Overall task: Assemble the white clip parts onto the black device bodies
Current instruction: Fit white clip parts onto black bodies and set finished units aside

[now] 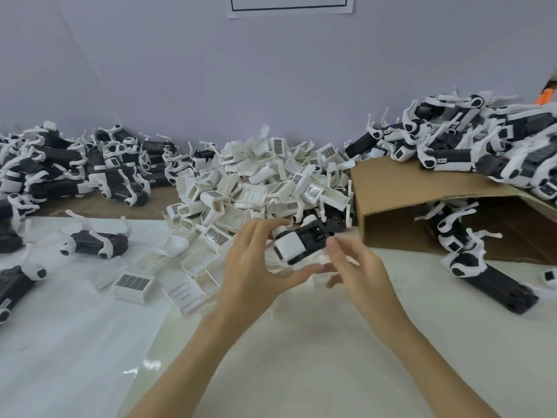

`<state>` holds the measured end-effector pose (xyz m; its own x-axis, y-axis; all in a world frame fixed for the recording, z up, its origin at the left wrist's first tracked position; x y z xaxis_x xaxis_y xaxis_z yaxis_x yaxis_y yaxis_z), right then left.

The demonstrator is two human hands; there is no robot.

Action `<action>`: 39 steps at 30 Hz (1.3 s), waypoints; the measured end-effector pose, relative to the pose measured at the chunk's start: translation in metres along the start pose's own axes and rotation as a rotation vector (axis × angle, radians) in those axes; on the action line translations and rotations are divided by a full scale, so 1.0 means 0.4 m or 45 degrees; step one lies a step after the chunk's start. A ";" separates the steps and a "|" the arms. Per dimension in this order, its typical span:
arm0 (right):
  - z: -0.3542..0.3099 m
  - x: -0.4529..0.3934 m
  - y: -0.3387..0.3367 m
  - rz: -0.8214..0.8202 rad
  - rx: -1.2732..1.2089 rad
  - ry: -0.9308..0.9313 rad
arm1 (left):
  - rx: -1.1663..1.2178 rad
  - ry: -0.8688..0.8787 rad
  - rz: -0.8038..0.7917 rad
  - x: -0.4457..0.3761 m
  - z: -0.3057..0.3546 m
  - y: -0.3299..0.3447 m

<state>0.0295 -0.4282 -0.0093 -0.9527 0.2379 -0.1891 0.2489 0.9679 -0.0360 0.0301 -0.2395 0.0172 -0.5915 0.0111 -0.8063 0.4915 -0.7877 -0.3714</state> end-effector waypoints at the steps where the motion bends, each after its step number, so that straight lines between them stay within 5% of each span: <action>1: -0.001 0.000 0.001 -0.007 -0.076 0.071 | -0.028 0.080 -0.015 0.007 0.006 0.008; 9: -0.021 0.006 0.001 -0.242 -0.578 0.421 | -0.109 0.457 -0.270 0.029 0.024 0.031; 15: -0.026 0.005 -0.007 -0.517 -0.630 0.596 | 0.360 -0.278 -0.231 -0.010 0.000 -0.008; 18: -0.026 0.019 0.004 -0.670 -0.551 0.570 | 0.370 -0.522 -0.589 -0.010 -0.015 -0.002; 21: -0.018 0.017 0.005 -0.547 -0.428 0.589 | 0.512 -0.578 -0.789 0.001 -0.009 0.003; 29: -0.011 0.000 -0.004 -0.384 -0.543 0.559 | 0.616 -0.991 -0.211 -0.002 -0.024 0.010; 33: 0.007 0.006 0.009 -0.281 -0.199 0.371 | 0.559 -0.987 -0.233 0.011 -0.024 0.023; 39: 0.011 -0.019 -0.016 -0.157 -0.310 0.385 | 0.823 -1.208 -0.429 -0.010 -0.040 0.006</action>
<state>0.0361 -0.4364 -0.0117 -0.9902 0.0970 0.1003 0.1156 0.9729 0.2001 0.0437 -0.2317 0.0122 -0.9983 0.0314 0.0496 -0.0305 -0.9993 0.0202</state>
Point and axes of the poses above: each hand's wrist, its own x-axis away from the middle knuckle, its own y-axis out of the palm, z = x × y, the point moved 3 cm from there along -x, towards the middle knuckle, and after that the axes turned 7 degrees about z, right-handed, at the moved point
